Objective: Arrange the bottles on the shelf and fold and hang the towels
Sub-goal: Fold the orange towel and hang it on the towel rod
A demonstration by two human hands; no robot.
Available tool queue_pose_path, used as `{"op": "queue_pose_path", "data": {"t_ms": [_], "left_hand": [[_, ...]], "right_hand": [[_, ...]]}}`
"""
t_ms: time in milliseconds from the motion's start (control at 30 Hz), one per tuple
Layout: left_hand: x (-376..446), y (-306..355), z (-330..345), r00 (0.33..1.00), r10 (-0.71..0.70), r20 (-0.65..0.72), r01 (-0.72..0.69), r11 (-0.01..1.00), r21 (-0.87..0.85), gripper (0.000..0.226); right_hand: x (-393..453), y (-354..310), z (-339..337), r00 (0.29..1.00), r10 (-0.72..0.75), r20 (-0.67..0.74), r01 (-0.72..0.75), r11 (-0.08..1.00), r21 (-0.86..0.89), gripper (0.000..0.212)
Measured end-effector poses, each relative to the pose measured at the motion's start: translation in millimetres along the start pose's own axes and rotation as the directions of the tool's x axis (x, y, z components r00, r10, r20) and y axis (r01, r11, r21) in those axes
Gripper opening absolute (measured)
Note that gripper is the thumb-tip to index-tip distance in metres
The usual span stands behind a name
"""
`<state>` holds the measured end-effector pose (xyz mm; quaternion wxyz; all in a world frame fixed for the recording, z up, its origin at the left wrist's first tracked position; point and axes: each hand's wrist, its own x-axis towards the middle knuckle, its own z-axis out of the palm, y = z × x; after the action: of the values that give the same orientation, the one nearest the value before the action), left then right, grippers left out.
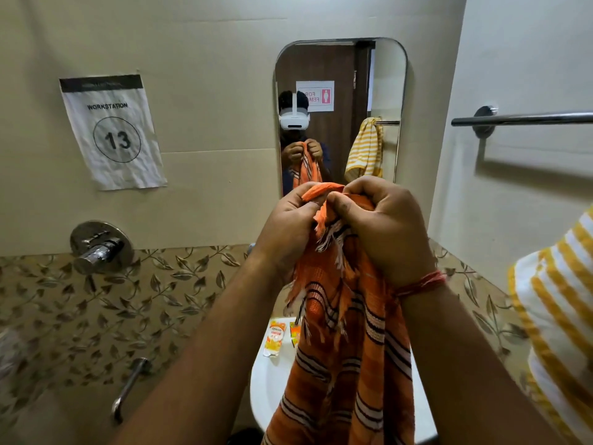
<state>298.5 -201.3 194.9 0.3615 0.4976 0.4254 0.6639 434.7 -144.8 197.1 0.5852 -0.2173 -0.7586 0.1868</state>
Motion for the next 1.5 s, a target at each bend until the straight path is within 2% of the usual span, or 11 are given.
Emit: {"op": "queue_pose_path", "data": {"t_ms": [133,267,500,700,867,967,1133,1233,1367,1500], "left_hand": [[-4.1,-7.9,4.0,0.999,-0.034,0.015,0.035,0.991,-0.128,0.027],[-9.6,-12.5,6.3,0.997,-0.070,0.031,0.075,0.976,-0.205,0.028],[-11.2,-17.6,5.0,0.995,-0.056,0.087,0.064,0.994,-0.087,0.031],[-11.7,-18.0,4.9,0.971,0.030,0.236,-0.029,1.000,-0.009,0.035],[-13.5,-17.2,7.7,0.971,0.058,0.232,-0.067,0.997,0.030,0.026],[-12.6,-20.9,10.1,0.989,0.074,0.125,-0.077,0.997,0.022,0.020],[-10.7,-23.2,10.2,0.997,0.057,-0.042,-0.057,0.998,-0.004,0.025],[-10.3,-17.7,6.3,0.992,0.040,-0.120,-0.047,0.997,-0.055,0.028],[-10.8,-14.2,2.3,0.991,0.036,-0.132,-0.039,0.999,-0.022,0.030],[-12.7,-14.1,5.6,0.986,0.084,-0.141,-0.072,0.994,0.087,0.033]], "right_hand": [[-6.1,-0.7,11.2,0.984,0.014,-0.179,-0.015,1.000,-0.001,0.016],[-12.2,-2.4,19.0,0.964,0.025,-0.266,-0.018,0.999,0.027,0.013],[-11.4,-2.0,24.0,0.954,0.041,-0.298,-0.036,0.999,0.021,0.013],[-9.1,0.5,24.8,0.944,0.051,-0.325,-0.058,0.998,-0.012,0.013],[-8.4,-0.8,22.3,0.951,0.067,-0.301,-0.072,0.997,-0.006,0.015],[-9.4,-4.1,22.0,0.953,0.079,-0.291,-0.080,0.997,0.008,0.019],[-11.0,-3.2,20.4,0.970,0.100,-0.222,-0.085,0.993,0.079,0.020],[-9.9,1.3,14.3,0.992,0.052,-0.112,-0.049,0.998,0.030,0.019],[-8.4,1.6,2.5,0.993,0.017,0.118,-0.021,0.999,0.032,0.020],[-8.5,-2.2,1.6,0.991,-0.007,0.131,0.010,1.000,-0.021,0.019]]}}
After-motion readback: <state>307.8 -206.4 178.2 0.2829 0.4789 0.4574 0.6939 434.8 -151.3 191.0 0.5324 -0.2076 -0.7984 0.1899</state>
